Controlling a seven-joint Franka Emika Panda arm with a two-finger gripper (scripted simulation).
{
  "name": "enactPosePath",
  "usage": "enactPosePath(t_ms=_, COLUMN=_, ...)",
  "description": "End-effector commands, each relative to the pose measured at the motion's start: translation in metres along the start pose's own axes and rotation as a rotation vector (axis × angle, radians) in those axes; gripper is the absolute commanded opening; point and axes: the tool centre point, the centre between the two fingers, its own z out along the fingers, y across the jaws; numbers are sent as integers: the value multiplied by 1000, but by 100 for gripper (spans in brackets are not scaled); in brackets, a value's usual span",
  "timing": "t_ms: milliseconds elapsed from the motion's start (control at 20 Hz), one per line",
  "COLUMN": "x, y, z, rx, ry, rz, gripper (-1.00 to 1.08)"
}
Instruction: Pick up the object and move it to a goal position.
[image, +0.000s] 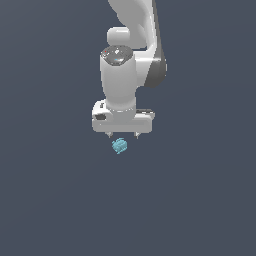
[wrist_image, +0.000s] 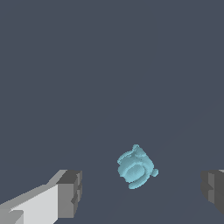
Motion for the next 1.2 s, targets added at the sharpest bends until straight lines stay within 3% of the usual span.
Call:
enactPosePath(t_ms=0, x=-2, y=2, z=4, rx=-2, ry=-2, rz=-22, gripper=100)
enactPosePath(t_ms=400, x=-13, y=9, z=29, rx=-9, ry=-14, rz=-154, gripper=100)
enactPosePath(t_ms=1150, x=-49, y=25, z=90, rx=-10, ry=-45, rz=-515, gripper=100)
